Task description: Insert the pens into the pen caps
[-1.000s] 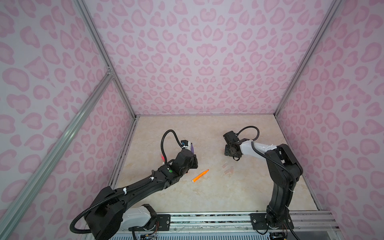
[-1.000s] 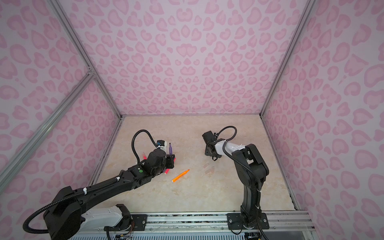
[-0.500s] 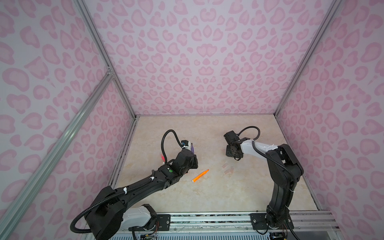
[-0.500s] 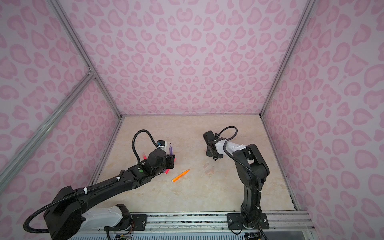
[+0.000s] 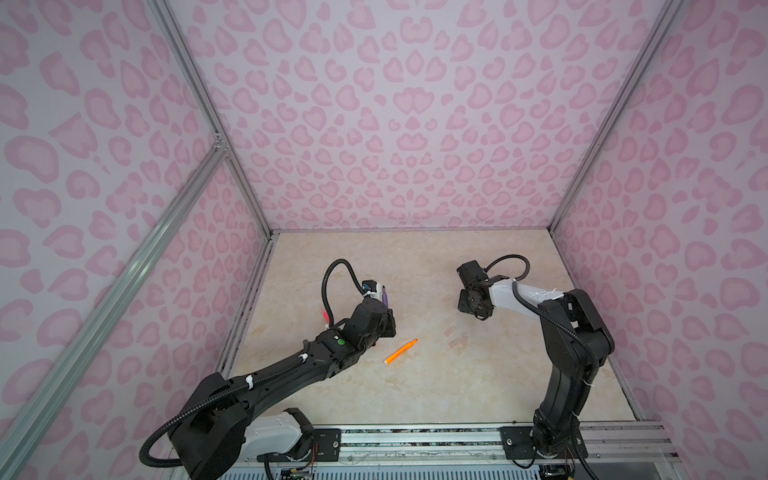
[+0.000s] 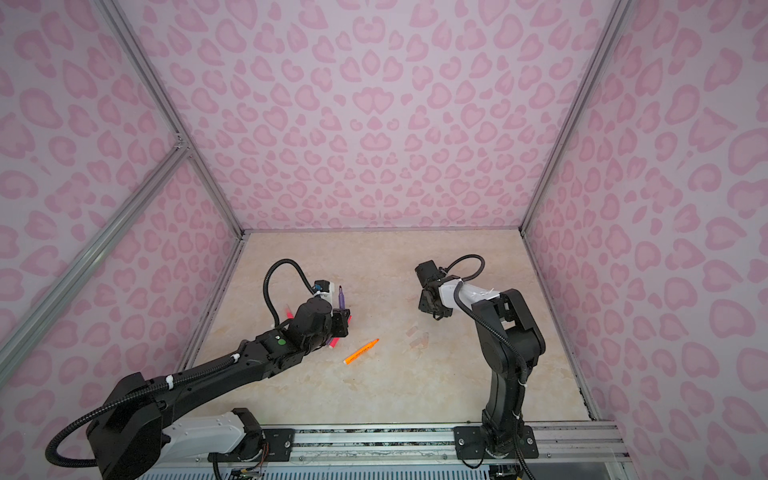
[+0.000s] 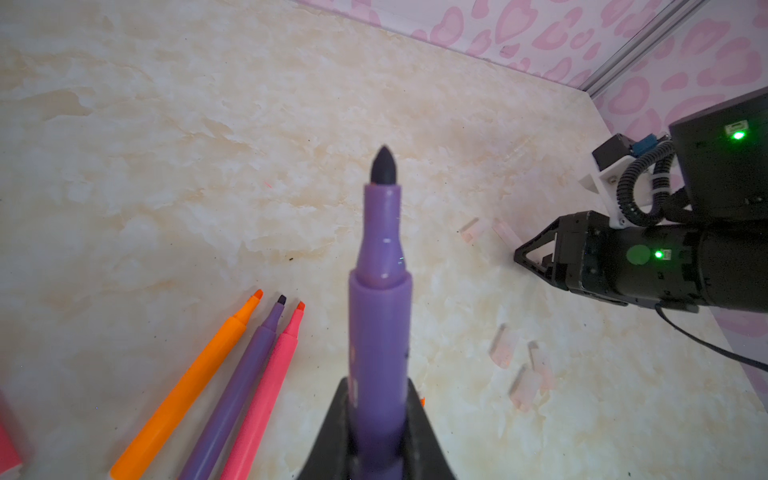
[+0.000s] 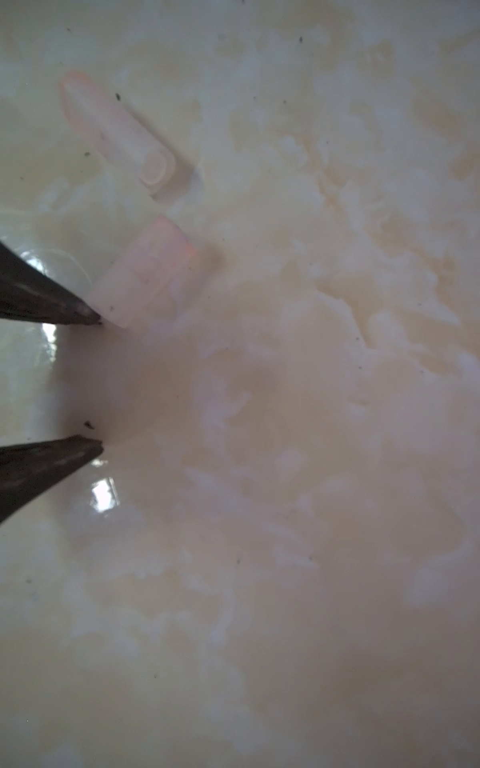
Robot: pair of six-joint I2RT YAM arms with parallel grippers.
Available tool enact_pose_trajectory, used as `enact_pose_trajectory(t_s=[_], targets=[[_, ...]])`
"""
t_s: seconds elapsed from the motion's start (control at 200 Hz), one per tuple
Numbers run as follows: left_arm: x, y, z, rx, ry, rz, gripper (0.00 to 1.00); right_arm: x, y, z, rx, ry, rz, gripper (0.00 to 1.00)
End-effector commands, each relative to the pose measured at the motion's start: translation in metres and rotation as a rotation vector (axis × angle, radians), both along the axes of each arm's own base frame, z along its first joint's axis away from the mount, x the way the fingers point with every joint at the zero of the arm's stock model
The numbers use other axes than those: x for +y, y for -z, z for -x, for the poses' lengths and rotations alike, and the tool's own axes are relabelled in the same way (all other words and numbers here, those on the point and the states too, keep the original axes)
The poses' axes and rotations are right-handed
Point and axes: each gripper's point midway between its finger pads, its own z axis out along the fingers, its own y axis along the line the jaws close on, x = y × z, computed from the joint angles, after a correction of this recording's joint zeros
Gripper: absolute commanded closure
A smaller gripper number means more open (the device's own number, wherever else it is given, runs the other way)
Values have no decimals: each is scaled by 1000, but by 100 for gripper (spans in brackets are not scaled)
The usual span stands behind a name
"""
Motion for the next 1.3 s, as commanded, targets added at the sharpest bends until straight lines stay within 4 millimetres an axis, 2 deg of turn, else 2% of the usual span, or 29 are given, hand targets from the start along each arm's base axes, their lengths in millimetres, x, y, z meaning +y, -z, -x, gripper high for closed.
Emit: enact_pose_trajectory(t_s=[0.0, 0.37, 0.76, 0.865, 1.045, 1.175, 1.295], targets=[[-2, -10, -3, -22, -4, 25, 97, -11, 15, 15, 86, -4, 54, 54], [-4, -10, -4, -22, -2, 25, 97, -15, 21, -3, 92, 6, 120, 55], [-3, -10, -4, -23, -4, 24, 97, -4, 23, -24, 100, 15, 114, 56], [-3, -10, -4, -24, -5, 22, 97, -5, 11, -27, 63, 35, 110, 56], [-2, -9, -5, -24, -10, 15, 97, -9, -37, -37, -74, 86, 90, 56], [1, -10, -6, -32, -18, 8, 97, 3, -66, -44, -156, 56, 24, 54], [0, -10, -6, -29, -14, 10, 97, 14, -76, -44, -170, 18, 7, 52]])
